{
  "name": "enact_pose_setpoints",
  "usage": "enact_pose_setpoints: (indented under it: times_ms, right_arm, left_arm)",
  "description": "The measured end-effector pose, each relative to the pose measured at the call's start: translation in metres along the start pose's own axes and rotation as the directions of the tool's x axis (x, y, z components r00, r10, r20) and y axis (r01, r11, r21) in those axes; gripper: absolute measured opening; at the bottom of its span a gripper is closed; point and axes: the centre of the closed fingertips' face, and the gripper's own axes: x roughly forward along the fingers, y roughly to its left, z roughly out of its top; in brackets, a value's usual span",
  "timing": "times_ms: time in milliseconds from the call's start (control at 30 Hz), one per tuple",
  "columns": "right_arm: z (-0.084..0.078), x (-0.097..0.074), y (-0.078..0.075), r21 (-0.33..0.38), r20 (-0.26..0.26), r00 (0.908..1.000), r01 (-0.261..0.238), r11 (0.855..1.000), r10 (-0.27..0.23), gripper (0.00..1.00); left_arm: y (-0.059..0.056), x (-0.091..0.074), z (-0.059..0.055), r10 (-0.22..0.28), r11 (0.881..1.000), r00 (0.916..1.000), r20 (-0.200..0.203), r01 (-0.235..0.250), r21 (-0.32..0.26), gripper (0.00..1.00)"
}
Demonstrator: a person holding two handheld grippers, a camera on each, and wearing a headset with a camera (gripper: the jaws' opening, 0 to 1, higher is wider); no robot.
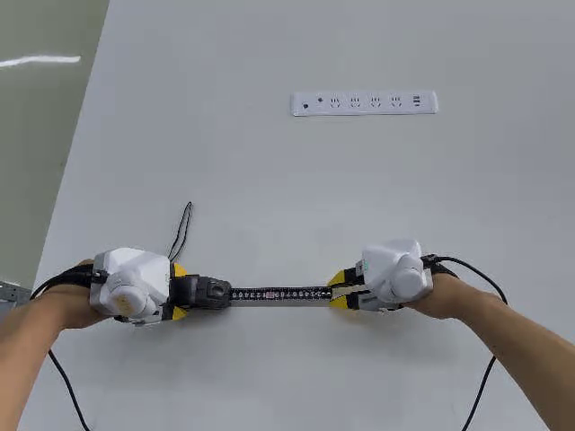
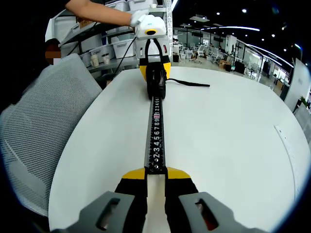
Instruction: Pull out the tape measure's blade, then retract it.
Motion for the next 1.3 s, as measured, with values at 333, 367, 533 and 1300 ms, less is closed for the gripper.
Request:
enact_pose_setpoints:
  times_ms: [333, 367, 533, 1300]
  right_arm:
    - [-0.005, -0.003, 0.001, 0.001, -0.004, 1.0000, 0.000, 1.000, 0.000, 0.10]
    - [-0.006, -0.003, 0.001, 0.001, -0.005, 1.0000, 0.000, 1.000, 0.000, 0.10]
    - [-0.008, -0.006, 0.000, 0.001, -0.007, 1.0000, 0.001, 1.000, -0.001, 0.10]
    - [-0.023, -0.017, 0.001, 0.015, -0.019, 0.9998, 0.003, 1.000, -0.003, 0.10]
  left_arm:
    - [-0.001, -0.001, 0.000, -0.001, 1.000, 1.0000, -0.006, 0.001, 0.002, 0.29]
    - [-0.001, -0.001, 0.000, -0.002, 1.000, 1.0000, -0.007, 0.002, 0.002, 0.29]
    - [0.000, -0.001, 0.000, -0.003, 1.000, 0.9999, -0.010, 0.003, 0.001, 0.29]
    - [0.001, -0.001, 0.000, -0.009, 1.000, 0.9996, -0.028, 0.009, 0.005, 0.29]
